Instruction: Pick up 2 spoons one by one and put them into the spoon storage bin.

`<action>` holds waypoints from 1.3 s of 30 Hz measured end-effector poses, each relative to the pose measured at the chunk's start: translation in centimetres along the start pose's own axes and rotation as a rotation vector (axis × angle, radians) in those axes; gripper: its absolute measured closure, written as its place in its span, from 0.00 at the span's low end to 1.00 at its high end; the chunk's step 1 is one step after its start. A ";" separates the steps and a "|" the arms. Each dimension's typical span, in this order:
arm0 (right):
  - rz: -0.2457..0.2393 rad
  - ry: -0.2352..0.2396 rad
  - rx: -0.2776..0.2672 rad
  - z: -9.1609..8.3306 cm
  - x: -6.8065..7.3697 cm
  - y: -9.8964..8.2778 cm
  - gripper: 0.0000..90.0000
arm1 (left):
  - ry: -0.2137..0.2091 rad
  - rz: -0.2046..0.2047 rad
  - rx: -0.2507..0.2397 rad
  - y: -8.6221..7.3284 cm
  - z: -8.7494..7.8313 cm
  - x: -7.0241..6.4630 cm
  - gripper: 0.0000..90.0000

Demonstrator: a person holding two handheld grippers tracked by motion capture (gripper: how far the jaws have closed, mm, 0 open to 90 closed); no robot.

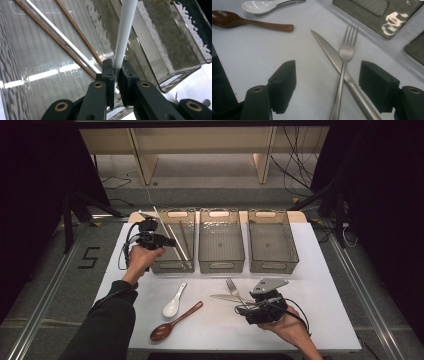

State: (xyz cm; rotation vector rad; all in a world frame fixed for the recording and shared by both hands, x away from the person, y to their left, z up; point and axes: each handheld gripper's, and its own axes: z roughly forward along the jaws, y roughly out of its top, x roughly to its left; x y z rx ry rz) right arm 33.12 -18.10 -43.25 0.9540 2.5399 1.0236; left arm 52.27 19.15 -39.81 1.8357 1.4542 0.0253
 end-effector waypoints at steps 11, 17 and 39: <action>0.002 0.001 -0.001 -0.1 0.0 0.0 0.34 | 0.045 -0.006 0.011 0.2 0.5 0.1 0.88; 0.003 0.001 -0.003 -0.1 0.0 0.0 0.34 | 0.053 -0.005 0.011 0.3 0.6 0.0 0.83; 0.024 -0.021 0.008 -0.3 -0.4 -0.2 0.35 | -0.071 0.008 -0.134 -2.5 -3.5 -2.0 0.34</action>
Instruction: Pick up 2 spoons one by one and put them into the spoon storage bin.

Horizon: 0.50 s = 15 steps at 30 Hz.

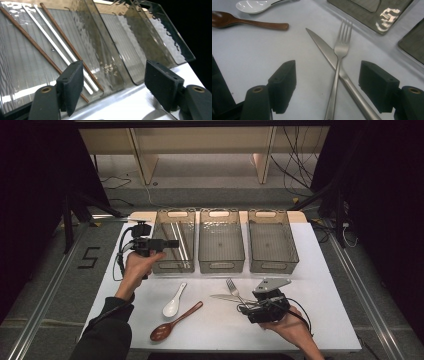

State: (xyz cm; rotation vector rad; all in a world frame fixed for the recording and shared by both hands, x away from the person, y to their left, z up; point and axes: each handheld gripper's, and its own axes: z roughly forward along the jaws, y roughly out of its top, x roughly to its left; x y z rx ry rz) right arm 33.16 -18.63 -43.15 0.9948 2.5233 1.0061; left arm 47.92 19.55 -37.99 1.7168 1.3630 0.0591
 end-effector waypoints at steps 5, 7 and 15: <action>0.004 -0.003 0.003 0.0 -0.1 0.0 0.35 | -0.014 0.023 -0.024 -1.7 -1.3 -0.7 0.31; 0.006 -0.004 0.002 -0.1 -0.1 0.0 0.35 | -0.019 0.025 -0.033 -2.3 -1.6 -0.8 0.30; 0.008 -0.006 -0.001 -0.1 -0.1 0.0 0.35 | -0.038 0.049 -0.027 -4.0 -2.4 -1.1 0.28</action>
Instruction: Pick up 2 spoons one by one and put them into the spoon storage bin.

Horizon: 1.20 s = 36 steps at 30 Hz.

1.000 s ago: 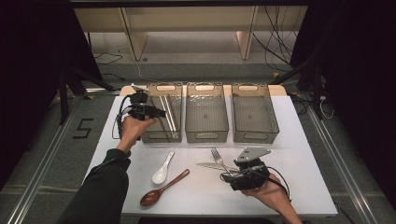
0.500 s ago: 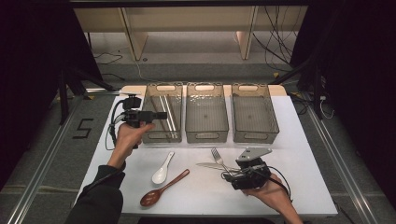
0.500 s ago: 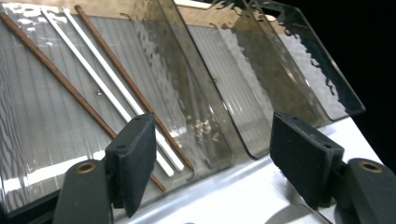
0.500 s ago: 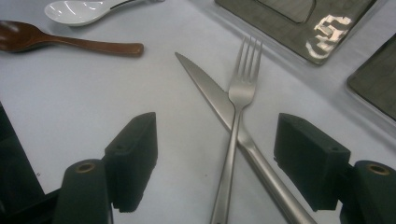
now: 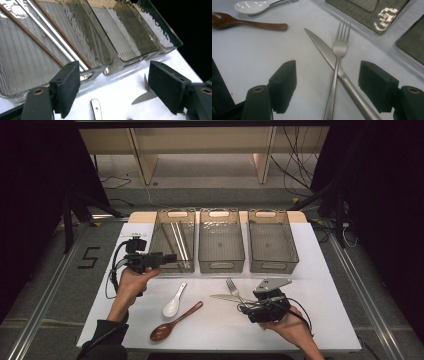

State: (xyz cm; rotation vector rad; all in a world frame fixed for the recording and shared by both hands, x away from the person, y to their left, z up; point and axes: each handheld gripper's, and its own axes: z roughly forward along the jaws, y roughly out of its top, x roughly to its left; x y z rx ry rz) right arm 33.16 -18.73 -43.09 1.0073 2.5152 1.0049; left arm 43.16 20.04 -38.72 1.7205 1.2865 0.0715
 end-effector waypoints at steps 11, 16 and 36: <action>0.001 0.002 0.002 0.1 0.0 -0.1 0.35 | -0.008 0.084 0.020 -1.8 -0.6 -1.0 0.25; 0.007 0.001 0.002 0.1 -0.1 -0.1 0.35 | -0.003 0.124 0.038 -2.6 -0.5 -1.4 0.24; 0.021 0.019 -0.002 0.1 -0.1 -0.7 0.34 | 0.091 0.161 0.189 -4.9 1.0 -1.0 0.24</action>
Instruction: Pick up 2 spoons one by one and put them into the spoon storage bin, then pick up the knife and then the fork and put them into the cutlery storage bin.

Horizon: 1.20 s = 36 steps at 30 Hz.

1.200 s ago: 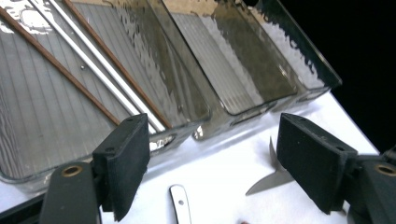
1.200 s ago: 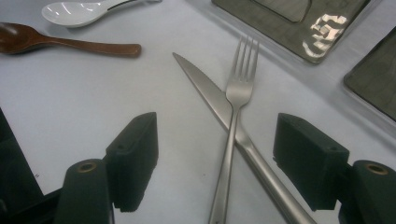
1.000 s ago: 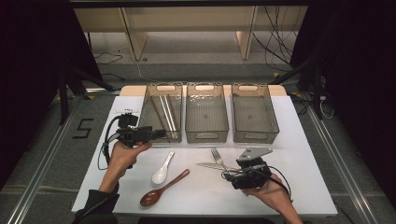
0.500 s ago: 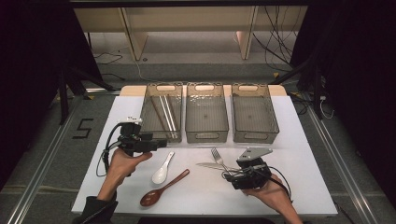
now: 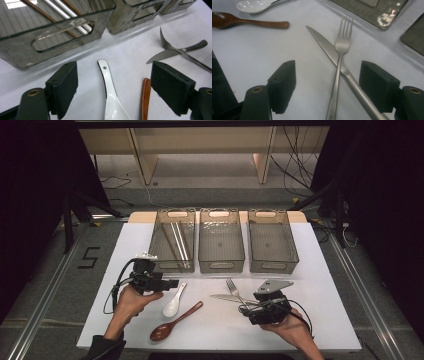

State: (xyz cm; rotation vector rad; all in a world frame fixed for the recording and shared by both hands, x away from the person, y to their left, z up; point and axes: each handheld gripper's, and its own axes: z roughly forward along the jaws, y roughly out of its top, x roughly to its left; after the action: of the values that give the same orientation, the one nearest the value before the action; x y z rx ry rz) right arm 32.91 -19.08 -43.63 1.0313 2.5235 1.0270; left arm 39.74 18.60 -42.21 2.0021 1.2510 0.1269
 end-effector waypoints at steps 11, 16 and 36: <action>0.015 -0.014 -0.044 -0.5 -0.1 -0.8 0.32 | 0.017 0.019 0.074 -0.6 1.3 0.1 0.24; 0.029 -0.017 -0.059 -0.8 -0.2 -1.4 0.32 | 0.025 0.034 0.129 -1.1 2.3 -0.1 0.25; 0.045 -0.029 -0.077 -2.0 -0.3 -2.4 0.32 | 0.020 0.032 0.200 -1.3 4.0 -0.3 0.35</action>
State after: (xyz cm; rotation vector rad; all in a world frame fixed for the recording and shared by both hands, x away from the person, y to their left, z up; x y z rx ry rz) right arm 31.04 -21.55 -43.81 1.0776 2.4276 1.1039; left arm 40.44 16.43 -45.76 2.1972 1.2880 0.0384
